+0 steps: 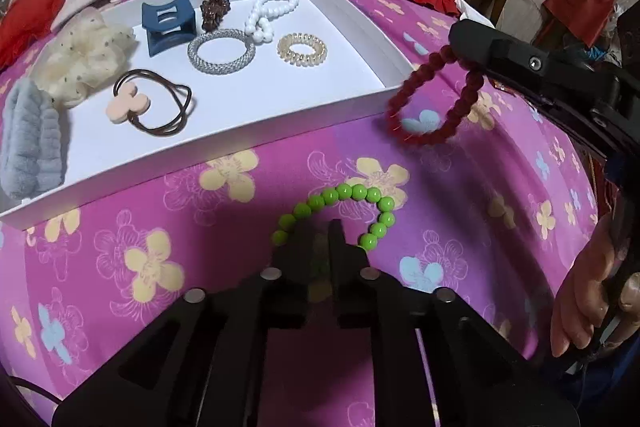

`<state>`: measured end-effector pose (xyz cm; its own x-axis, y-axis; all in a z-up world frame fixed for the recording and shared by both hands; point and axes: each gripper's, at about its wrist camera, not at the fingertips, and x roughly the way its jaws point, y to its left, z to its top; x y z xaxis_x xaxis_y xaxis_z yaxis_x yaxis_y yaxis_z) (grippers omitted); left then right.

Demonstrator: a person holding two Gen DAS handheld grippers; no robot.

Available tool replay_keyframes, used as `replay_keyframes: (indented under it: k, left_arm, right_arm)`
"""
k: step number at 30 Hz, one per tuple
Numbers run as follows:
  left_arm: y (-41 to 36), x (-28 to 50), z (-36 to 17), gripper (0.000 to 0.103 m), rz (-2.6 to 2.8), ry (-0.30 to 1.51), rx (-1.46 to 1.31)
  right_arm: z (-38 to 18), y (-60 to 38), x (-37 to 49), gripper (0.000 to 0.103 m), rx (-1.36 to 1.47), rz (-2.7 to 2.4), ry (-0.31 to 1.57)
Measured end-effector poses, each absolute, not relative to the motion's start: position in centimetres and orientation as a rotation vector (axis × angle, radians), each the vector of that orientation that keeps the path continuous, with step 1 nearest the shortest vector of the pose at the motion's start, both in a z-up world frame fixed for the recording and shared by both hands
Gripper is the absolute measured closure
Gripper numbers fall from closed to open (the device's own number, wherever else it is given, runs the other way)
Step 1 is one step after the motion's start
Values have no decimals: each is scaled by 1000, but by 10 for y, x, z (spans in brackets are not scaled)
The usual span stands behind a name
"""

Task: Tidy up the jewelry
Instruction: 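Pull the green bracelet away with the left tool while the right tool lifts the red bracelet apart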

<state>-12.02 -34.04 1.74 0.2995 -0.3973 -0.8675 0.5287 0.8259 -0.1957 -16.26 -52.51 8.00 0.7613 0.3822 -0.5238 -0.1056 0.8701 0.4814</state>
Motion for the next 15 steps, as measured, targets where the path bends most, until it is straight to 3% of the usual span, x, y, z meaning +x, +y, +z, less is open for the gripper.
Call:
replay_keyframes:
  k: [3, 6, 15]
  left_arm:
    - [-346, -124, 17, 91, -610, 1085, 155]
    - [-355, -133, 16, 103, -623, 1082, 208]
    - [-342, -134, 36, 103, -600, 1046, 170]
  right_arm:
    - [78, -522, -161, 95, 439, 278, 663]
    - [76, -521, -160, 95, 437, 277, 670]
    - [78, -525, -160, 95, 445, 275, 657]
